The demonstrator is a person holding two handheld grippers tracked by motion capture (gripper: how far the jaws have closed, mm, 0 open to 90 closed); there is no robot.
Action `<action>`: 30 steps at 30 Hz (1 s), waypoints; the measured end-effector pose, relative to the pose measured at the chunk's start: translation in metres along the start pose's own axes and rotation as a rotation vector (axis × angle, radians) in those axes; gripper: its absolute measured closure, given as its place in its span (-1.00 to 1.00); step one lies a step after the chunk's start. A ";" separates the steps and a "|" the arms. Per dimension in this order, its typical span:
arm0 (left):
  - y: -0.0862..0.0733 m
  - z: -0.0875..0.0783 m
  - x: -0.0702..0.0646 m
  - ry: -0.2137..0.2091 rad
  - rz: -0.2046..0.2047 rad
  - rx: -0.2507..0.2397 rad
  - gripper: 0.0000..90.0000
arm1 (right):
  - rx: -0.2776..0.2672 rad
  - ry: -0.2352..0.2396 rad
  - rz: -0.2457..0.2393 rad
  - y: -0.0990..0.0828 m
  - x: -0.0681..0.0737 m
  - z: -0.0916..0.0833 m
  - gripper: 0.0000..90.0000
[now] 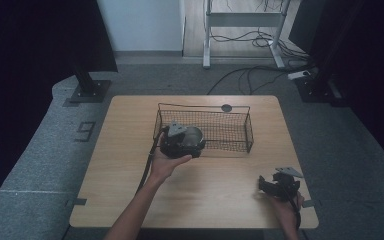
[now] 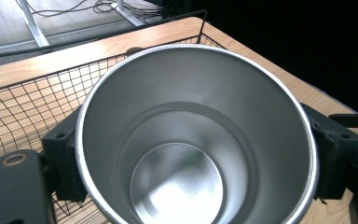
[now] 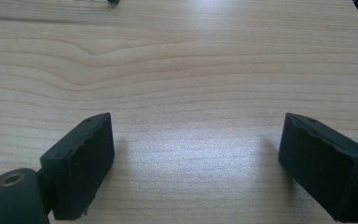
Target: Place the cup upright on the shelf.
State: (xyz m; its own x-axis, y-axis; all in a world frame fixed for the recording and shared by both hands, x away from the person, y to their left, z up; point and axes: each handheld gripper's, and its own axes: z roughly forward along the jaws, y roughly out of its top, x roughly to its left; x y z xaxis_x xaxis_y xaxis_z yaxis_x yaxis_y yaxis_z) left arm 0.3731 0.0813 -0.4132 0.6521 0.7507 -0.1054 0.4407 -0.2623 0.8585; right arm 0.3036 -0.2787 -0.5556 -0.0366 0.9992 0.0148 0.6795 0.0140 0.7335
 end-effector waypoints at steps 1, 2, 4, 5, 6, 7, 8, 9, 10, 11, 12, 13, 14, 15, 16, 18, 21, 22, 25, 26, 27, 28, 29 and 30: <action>0.000 0.001 0.001 0.000 -0.003 0.000 -0.67 | 0.000 0.000 0.000 0.000 0.000 0.000 -0.77; 0.001 0.001 0.003 0.000 -0.005 0.000 -0.67 | 0.000 0.000 0.000 0.000 0.000 0.000 -0.77; 0.002 0.003 0.005 0.010 -0.004 0.003 -0.67 | 0.000 0.000 0.000 0.000 0.000 0.000 -0.77; 0.002 0.003 0.007 0.011 -0.002 0.005 -0.67 | 0.000 0.000 0.000 0.000 0.000 0.000 -0.77; 0.003 0.003 0.009 0.014 -0.004 0.004 -0.67 | 0.000 0.000 0.000 0.000 0.000 0.000 -0.77; 0.004 0.003 0.011 0.017 -0.008 0.000 -0.67 | 0.000 0.000 0.000 0.000 0.000 0.000 -0.77; 0.006 0.003 0.012 0.018 -0.009 -0.001 -0.67 | 0.000 0.000 0.001 0.000 0.000 0.000 -0.77; 0.007 0.003 0.013 0.022 -0.008 -0.002 -0.67 | -0.003 0.000 0.001 0.000 0.000 0.000 -0.77; 0.009 0.004 0.013 0.024 -0.003 -0.001 -0.67 | -0.003 -0.001 0.002 0.000 0.000 0.000 -0.77; 0.011 0.004 0.013 0.025 0.002 -0.001 -0.67 | -0.003 -0.001 0.002 0.000 0.000 0.000 -0.77; 0.012 0.004 0.014 0.025 0.003 -0.006 -0.67 | -0.003 -0.001 0.002 0.000 0.000 0.000 -0.77; 0.013 0.004 0.014 0.021 0.003 -0.005 -0.67 | -0.003 -0.001 0.002 0.000 0.000 0.000 -0.77; 0.014 0.005 0.014 0.022 0.004 -0.006 -0.67 | -0.003 -0.001 0.002 0.000 0.000 0.000 -0.77; 0.016 0.006 0.015 0.024 0.006 -0.006 -0.67 | -0.003 -0.001 0.002 0.000 0.000 0.000 -0.77; 0.017 0.007 0.015 0.026 0.008 -0.005 -0.67 | -0.003 -0.003 0.002 0.000 0.000 0.000 -0.77; 0.018 0.010 0.016 0.030 0.009 0.000 -0.67 | -0.002 -0.003 0.001 0.000 0.000 0.000 -0.77; 0.020 0.015 0.018 0.037 0.015 0.012 -0.67 | -0.002 -0.004 0.002 0.000 0.000 0.001 -0.77; 0.020 0.016 0.019 0.037 0.014 0.013 -0.67 | -0.002 -0.004 0.001 0.000 0.000 0.001 -0.77; 0.021 0.018 0.022 0.030 0.001 0.011 -0.67 | -0.003 -0.004 0.000 0.000 -0.001 0.001 -0.77; 0.021 0.019 0.024 0.030 -0.004 0.010 -0.67 | -0.003 -0.004 0.000 0.000 -0.001 0.001 -0.77; 0.021 0.019 0.025 0.032 -0.006 0.010 -0.67 | -0.003 -0.004 0.001 0.000 -0.001 0.001 -0.77; 0.021 0.020 0.028 0.036 -0.009 0.012 -0.67 | -0.003 -0.004 0.001 0.000 -0.001 0.000 -0.76; 0.022 0.021 0.029 0.040 -0.012 0.013 -0.67 | -0.003 -0.004 0.001 0.000 -0.001 0.001 -0.76; 0.022 0.022 0.031 0.042 -0.015 0.014 -0.67 | -0.003 -0.004 0.001 0.000 -0.001 0.000 -0.76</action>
State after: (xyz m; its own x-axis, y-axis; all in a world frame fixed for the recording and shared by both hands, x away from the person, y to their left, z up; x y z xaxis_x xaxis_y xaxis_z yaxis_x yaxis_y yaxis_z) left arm 0.4167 0.0856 -0.4087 0.6189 0.7795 -0.0969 0.4593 -0.2591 0.8497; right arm 0.3041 -0.2793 -0.5557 -0.0332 0.9994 0.0126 0.6774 0.0132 0.7355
